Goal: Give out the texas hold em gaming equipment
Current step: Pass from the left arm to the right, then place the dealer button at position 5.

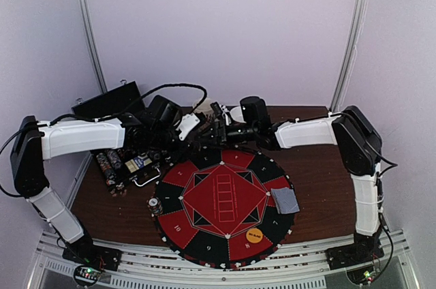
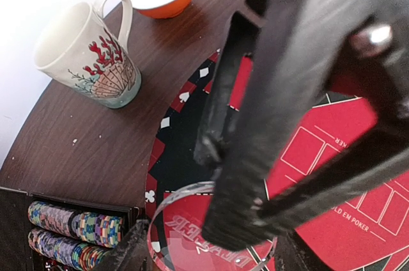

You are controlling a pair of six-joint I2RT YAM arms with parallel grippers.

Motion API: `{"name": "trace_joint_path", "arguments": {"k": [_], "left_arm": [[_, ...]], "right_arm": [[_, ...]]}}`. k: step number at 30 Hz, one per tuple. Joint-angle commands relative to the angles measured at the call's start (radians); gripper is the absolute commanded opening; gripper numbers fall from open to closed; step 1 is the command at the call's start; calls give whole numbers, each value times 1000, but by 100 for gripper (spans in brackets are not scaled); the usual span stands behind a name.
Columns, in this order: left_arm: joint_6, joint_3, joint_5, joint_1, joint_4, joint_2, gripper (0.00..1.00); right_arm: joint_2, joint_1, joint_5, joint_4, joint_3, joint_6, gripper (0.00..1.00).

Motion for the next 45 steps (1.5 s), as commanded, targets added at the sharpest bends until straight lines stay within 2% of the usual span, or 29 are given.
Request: {"name": "trace_joint_path", "arguments": {"k": [1,12,14,17,22,23,32,35,45], "left_arm": [[20,-4,16,-6,71,-18,46],[21,8,-16,-6,79,-1,45],[20,12,-21,-6,79,4,45],[21,18,-5,-6,75,6,47],[7,26,58,-6,58,11,93],[0,26,64,-6,58,10,98],[-12,17,65,-4,58,5,98],[-10,11,55,-4,52,11,98],[0,15,25,-4,31,12,98]], "right_arm": [[36,9,11,-25,55,-11,51],[59,19,-18,-69,80,-32,11],[57,17,-24,-96,92,-49,0],[39,12,0,-162,95,-107,0],[-39,-58,52,-236,30,-173,0],[-56,-83,53,-239,7,-175,0],[-169,-343,133,-416,-233,-315,0],[-174,-406,133,-425,-286,-328,0],[-120,-435,84,-560,-246,-402,0]]}}
